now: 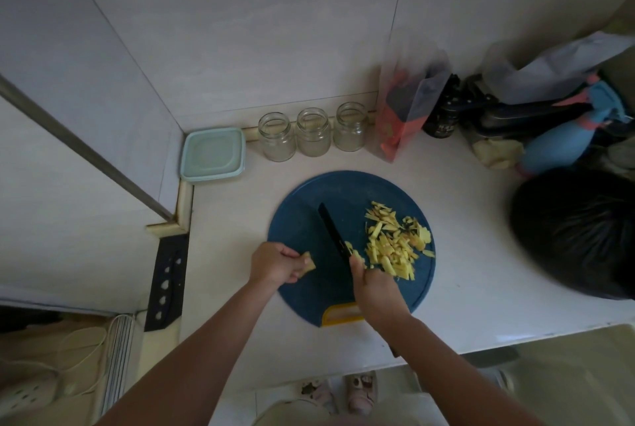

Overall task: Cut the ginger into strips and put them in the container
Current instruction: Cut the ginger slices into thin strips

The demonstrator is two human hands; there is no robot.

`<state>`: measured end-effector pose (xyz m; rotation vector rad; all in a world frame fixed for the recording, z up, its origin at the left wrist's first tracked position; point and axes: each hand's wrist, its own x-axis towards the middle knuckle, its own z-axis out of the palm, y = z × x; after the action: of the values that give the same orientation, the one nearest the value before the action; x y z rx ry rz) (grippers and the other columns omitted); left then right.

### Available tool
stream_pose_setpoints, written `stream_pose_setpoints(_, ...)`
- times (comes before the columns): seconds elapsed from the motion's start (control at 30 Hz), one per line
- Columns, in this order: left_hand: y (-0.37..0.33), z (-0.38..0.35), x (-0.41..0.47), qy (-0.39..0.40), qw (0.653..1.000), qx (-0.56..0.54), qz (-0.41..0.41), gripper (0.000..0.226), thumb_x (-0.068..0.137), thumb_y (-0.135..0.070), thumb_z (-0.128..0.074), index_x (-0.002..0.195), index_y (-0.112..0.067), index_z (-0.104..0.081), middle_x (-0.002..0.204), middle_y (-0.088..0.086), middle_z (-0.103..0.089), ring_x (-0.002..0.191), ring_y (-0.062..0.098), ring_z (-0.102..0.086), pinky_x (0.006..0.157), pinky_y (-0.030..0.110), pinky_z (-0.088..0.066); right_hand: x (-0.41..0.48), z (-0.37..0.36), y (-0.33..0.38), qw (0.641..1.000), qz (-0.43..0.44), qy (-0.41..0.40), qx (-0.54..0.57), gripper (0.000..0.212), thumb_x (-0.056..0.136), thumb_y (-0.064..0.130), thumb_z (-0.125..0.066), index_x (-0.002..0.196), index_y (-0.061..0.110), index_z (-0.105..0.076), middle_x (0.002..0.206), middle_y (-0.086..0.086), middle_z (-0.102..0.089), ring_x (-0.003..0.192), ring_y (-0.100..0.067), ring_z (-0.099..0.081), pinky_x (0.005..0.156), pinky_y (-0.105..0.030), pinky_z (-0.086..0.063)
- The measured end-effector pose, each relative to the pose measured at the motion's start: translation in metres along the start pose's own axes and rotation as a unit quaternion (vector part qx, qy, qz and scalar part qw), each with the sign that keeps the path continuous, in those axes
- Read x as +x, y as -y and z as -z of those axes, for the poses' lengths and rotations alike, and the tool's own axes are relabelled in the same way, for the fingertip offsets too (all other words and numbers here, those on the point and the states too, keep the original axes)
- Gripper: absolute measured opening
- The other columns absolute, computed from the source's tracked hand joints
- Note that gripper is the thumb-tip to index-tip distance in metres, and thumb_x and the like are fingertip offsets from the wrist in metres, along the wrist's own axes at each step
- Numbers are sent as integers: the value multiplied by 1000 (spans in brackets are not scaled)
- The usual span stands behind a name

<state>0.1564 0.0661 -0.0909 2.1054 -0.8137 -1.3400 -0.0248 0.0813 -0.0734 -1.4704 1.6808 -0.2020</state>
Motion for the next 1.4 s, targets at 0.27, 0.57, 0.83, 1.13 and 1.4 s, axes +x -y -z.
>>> stream_pose_setpoints(0.27,-1,1,0,-3,1000,-15,15,19,71,-9,-81,73,-7,-62,52,4,-63,41,8,-61,46,19,-53,-1,-17,-8,987,101,33,-116,83,45,21,-92,113,5,-47,48,-1,-47,40,-12,-23,38,-24,-14)
stream_pose_setpoints(0.57,-2,3,-2,7,1000,-5,8,19,73,-10,-80,73,-10,-61,62,9,-65,55,16,-63,47,19,-53,-15,-15,1,989,77,70,-103,86,70,71,2,79,-1,-44,63,0,-44,55,-11,-38,69,-33,-41)
stream_pose_setpoints(0.83,-2,2,0,10,1000,6,-9,20,72,-10,-80,72,-9,-61,60,8,-64,49,13,-62,46,18,-52,-12,-16,5,985,55,113,-115,45,105,25,-19,142,1,-32,90,-15,-47,78,-29,-48,67,-40,-36)
stream_pose_setpoints(1.13,-2,6,5,25,1000,7,-16,20,72,-8,-80,71,-7,-60,53,2,-65,44,8,-62,48,19,-54,2,-31,31,982,37,86,-166,57,102,44,-16,106,8,-60,89,-12,-62,77,-24,-55,70,-36,-45)
stream_pose_setpoints(1.4,0,5,-2,12,1000,10,-15,18,74,-13,-79,78,-7,-63,63,7,-65,51,10,-61,48,17,-52,4,-32,35,988,25,16,-153,60,101,49,-20,87,5,-59,101,-16,-66,99,-31,-63,76,-34,-46)
